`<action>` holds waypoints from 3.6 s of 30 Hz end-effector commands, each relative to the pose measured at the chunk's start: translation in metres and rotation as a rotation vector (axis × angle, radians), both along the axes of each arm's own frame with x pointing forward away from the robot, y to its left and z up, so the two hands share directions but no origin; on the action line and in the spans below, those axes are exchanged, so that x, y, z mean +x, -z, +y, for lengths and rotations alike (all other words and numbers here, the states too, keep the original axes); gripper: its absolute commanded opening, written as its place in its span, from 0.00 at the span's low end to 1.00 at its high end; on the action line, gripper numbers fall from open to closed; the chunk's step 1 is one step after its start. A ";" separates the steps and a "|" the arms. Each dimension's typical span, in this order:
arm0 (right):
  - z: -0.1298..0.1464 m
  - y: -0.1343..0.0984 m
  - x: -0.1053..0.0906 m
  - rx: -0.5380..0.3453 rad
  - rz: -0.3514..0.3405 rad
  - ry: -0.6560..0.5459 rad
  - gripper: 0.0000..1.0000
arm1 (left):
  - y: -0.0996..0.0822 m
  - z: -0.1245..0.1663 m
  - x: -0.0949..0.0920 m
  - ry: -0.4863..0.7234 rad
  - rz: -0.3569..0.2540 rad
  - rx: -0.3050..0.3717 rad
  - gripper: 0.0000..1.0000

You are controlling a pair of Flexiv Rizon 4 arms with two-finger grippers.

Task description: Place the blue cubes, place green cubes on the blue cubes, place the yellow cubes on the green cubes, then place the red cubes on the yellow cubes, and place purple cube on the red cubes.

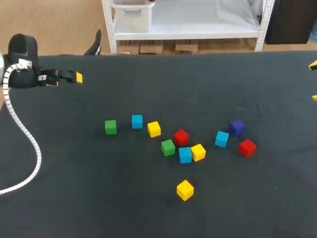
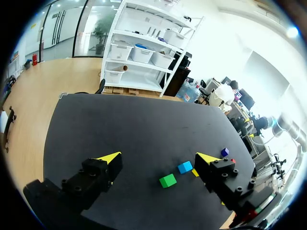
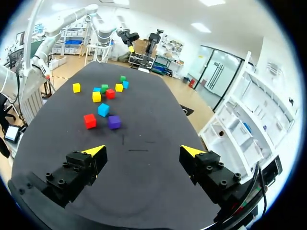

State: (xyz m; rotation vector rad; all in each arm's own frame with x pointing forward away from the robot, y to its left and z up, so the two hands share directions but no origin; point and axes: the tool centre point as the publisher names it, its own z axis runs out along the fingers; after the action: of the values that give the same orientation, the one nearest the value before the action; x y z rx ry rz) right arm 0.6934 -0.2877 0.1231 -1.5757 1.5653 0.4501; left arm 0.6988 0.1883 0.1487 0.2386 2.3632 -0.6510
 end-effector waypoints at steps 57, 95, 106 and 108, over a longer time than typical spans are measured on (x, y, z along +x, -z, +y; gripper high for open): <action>0.001 0.000 -0.004 0.002 -0.019 0.023 1.00 | 0.009 -0.080 -0.056 1.094 -0.250 0.531 1.00; 0.001 0.000 -0.004 0.002 -0.019 0.023 1.00 | 0.026 -0.216 -0.102 1.308 -0.263 0.791 1.00; 0.001 0.000 -0.004 0.002 -0.019 0.023 1.00 | 0.045 -0.249 -0.132 1.432 -0.251 0.740 1.00; 0.001 0.000 -0.004 0.002 -0.019 0.023 1.00 | 0.050 -0.255 -0.135 1.461 -0.253 0.742 1.00</action>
State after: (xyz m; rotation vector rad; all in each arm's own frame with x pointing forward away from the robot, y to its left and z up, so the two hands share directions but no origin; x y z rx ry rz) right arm 0.6906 -0.2867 0.1232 -1.5566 1.5669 0.4252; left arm 0.5604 -0.0565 0.1044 2.2582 1.7311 -0.2272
